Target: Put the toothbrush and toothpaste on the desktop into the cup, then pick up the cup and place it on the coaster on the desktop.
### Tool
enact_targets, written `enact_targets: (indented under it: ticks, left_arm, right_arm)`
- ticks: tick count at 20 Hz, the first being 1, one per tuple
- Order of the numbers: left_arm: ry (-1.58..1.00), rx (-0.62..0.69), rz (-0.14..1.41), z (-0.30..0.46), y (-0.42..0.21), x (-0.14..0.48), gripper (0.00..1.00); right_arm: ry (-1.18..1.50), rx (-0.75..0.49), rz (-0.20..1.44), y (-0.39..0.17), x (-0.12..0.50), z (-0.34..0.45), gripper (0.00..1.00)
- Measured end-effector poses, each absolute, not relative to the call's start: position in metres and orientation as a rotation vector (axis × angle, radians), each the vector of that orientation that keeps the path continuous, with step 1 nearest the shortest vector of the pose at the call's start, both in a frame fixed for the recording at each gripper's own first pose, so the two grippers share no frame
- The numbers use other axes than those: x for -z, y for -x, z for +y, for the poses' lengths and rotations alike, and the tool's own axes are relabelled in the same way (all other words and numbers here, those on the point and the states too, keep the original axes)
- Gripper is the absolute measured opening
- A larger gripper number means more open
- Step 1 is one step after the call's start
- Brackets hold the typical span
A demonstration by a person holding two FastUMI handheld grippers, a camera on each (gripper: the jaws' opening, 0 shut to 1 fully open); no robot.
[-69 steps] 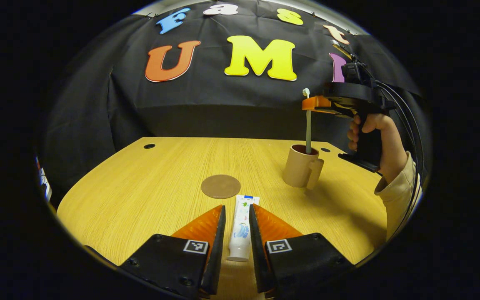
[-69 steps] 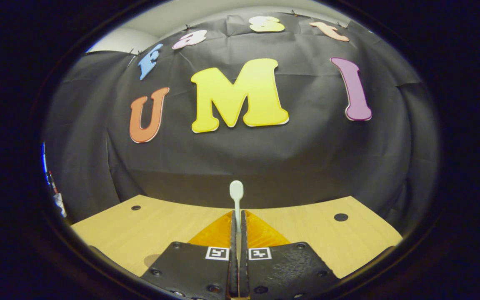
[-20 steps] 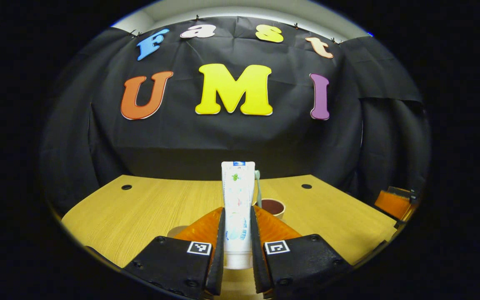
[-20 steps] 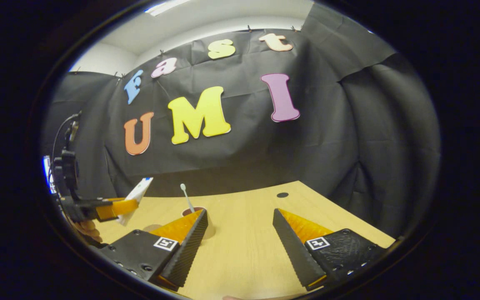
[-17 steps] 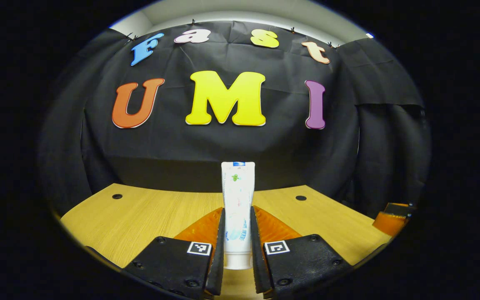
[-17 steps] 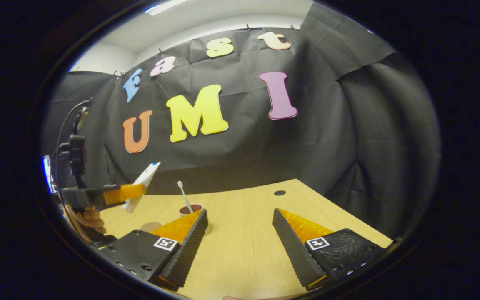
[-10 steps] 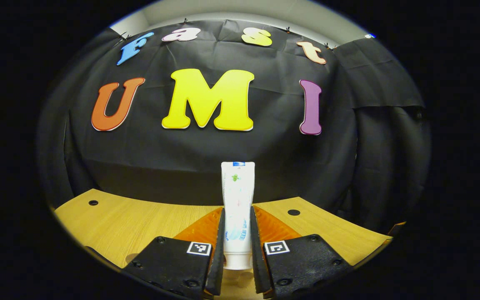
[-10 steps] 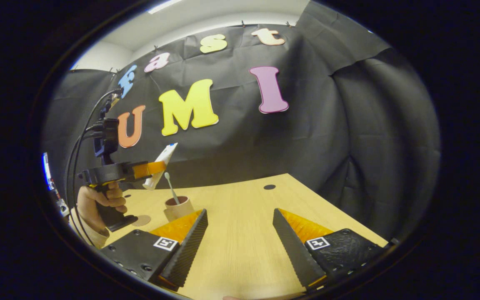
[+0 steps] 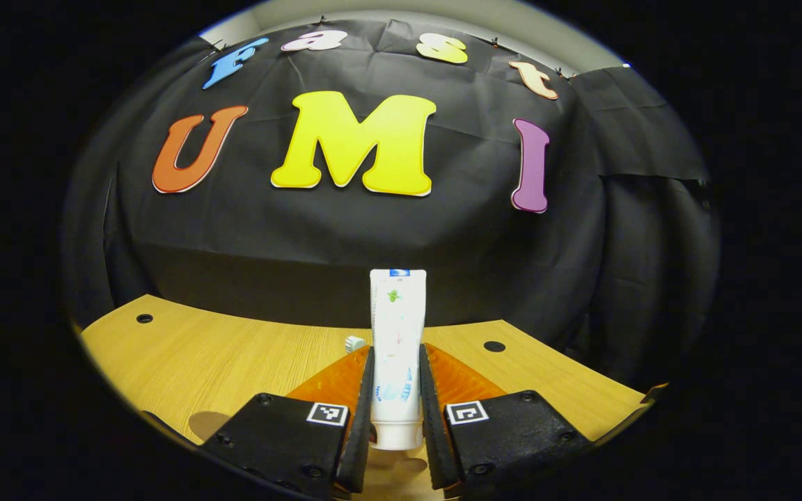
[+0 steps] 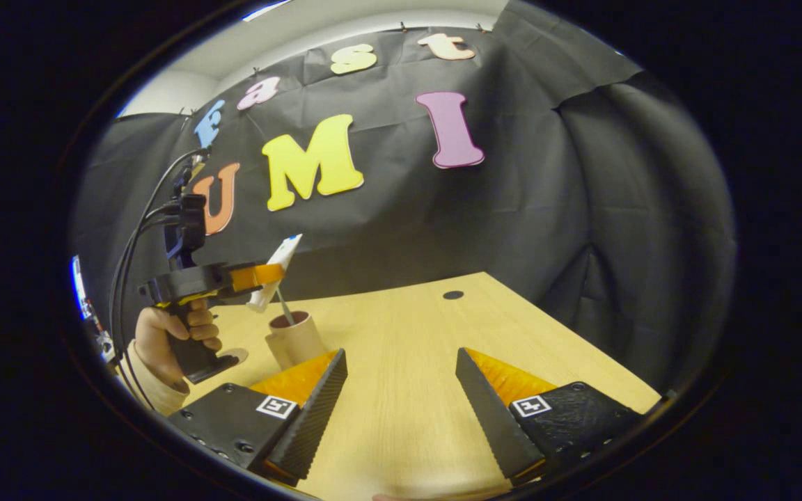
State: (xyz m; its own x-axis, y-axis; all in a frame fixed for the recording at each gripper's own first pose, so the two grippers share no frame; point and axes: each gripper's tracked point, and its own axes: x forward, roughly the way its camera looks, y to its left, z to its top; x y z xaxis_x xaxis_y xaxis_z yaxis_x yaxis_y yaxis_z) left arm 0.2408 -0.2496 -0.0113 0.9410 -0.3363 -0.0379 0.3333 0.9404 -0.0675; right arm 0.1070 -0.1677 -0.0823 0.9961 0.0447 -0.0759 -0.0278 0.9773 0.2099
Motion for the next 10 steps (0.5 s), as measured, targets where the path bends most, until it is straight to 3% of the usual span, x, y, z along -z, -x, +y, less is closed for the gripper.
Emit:
enact_targets:
  ticks: [6, 10]
  left_arm:
    - [0.067, 0.332, 0.043, -0.247, -0.241, 0.010, 0.43]
    - [0.048, 0.332, 0.038, -0.240, -0.228, 0.006, 0.40]
  right_arm:
    - [-0.201, -0.042, 0.096, -0.104, 0.088, -0.163, 0.96]
    - [-0.218, -0.051, 0.113, -0.102, 0.087, -0.156, 0.96]
